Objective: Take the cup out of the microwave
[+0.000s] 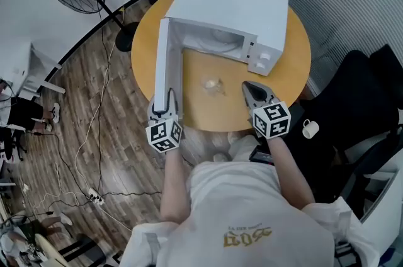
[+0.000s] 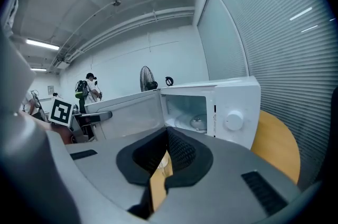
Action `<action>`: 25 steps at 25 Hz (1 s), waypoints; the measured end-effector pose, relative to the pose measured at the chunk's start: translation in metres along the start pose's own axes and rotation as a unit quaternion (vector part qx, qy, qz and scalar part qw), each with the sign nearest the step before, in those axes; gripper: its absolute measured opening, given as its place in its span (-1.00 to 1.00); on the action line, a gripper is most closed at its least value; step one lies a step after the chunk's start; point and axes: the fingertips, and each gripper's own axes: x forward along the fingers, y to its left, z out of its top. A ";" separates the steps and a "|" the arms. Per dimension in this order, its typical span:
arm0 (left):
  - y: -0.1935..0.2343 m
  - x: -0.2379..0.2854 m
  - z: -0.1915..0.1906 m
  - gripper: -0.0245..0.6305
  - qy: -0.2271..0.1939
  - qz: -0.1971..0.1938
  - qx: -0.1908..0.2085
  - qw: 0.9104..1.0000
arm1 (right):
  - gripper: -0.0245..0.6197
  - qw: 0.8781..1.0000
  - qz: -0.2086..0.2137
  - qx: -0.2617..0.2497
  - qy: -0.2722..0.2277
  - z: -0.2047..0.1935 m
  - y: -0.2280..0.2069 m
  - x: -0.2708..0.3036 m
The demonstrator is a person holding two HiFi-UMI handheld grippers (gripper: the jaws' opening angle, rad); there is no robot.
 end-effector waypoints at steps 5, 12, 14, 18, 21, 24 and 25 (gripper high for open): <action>0.001 -0.002 -0.002 -0.37 0.005 -0.001 -0.002 1.000 | -0.89 1.000 -0.009 -0.006 -0.001 0.000 0.004 -0.003; 0.001 -0.001 -0.001 -0.37 0.005 -0.002 -0.001 1.000 | -0.89 1.000 -0.014 -0.012 -0.005 0.005 0.006 -0.003; 0.001 -0.002 -0.001 -0.37 0.004 -0.002 -0.001 1.000 | -0.89 1.000 -0.016 -0.011 -0.005 0.004 0.004 -0.003; 0.001 -0.001 -0.001 -0.37 0.004 -0.002 0.000 1.000 | -0.89 1.000 -0.018 -0.008 -0.006 0.004 0.001 -0.003; 0.001 -0.001 -0.001 -0.37 0.005 -0.003 0.000 1.000 | -0.89 1.000 -0.019 -0.004 -0.006 0.003 -0.001 -0.003; 0.001 -0.002 -0.001 -0.37 0.006 -0.002 0.001 1.000 | -0.89 1.000 -0.019 -0.001 -0.005 0.002 -0.002 -0.003; 0.001 -0.002 -0.001 -0.37 0.006 -0.002 0.001 1.000 | -0.89 1.000 -0.019 0.000 -0.005 0.001 -0.002 -0.003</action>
